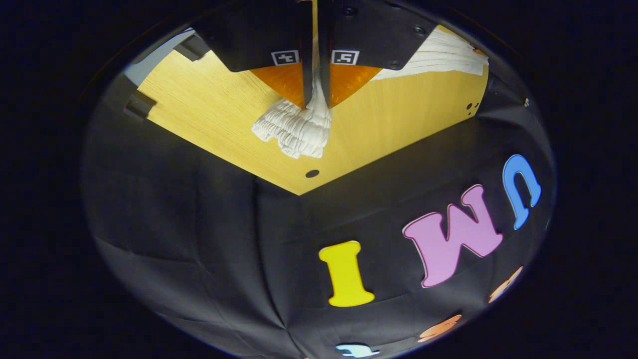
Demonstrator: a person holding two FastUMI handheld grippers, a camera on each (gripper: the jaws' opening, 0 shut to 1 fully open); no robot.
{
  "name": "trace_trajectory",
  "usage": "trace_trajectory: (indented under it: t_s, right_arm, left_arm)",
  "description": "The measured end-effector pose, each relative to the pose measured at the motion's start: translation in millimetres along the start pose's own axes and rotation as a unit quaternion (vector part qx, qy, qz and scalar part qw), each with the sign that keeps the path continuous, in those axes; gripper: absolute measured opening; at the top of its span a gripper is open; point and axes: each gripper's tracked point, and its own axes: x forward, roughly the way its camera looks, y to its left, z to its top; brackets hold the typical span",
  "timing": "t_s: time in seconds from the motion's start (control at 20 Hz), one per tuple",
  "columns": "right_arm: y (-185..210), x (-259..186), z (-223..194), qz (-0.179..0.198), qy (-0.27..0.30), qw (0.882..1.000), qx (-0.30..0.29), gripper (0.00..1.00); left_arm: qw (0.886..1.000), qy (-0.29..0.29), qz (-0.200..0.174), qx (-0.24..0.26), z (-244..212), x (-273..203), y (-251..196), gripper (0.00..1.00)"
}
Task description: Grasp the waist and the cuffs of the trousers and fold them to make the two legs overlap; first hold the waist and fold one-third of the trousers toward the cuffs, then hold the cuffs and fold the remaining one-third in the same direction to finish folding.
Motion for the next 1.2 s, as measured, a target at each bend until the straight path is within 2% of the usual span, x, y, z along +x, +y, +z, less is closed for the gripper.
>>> trace_trajectory:
  t_s: [0.3,0.5,0.75,1.0,1.1,1.15,1.2]
  right_arm:
    - [101.9,-21.6,12.9,0.079,-0.022,0.995,-0.062,0.09]
    - [177.5,-37.2,-13.0,0.147,-0.015,0.98,-0.131,0.08]
    - [254.3,-53.0,-79.9,0.225,0.03,0.952,-0.206,0.09]
    - [295.5,-50.8,-159.5,0.254,0.089,0.924,-0.273,0.09]
    - [305.8,-54.0,-187.8,0.266,0.106,0.908,-0.306,0.09]
    - [310.4,-51.9,-200.9,0.271,0.117,0.899,-0.322,0.03]
    - [312.8,-52.7,-216.6,0.277,0.131,0.891,-0.336,0.09]
  left_arm:
    - [1.0,0.001,-0.002,-0.019,-15.9,-12.8,6.5,0.11]
    - [1.0,0.003,-0.006,-0.015,-18.6,-11.4,4.9,0.11]
    - [1.0,0.005,-0.012,-0.014,-20.6,-11.9,5.8,0.11]
    - [1.0,0.012,-0.016,0.002,-22.5,-10.0,5.7,0.11]
    - [1.0,0.012,-0.019,-0.001,-22.8,-9.9,5.9,0.11]
    - [1.0,0.012,-0.021,-0.002,-22.1,-10.5,6.1,0.11]
    - [1.0,0.012,-0.021,-0.003,-23.6,-8.6,5.9,0.11]
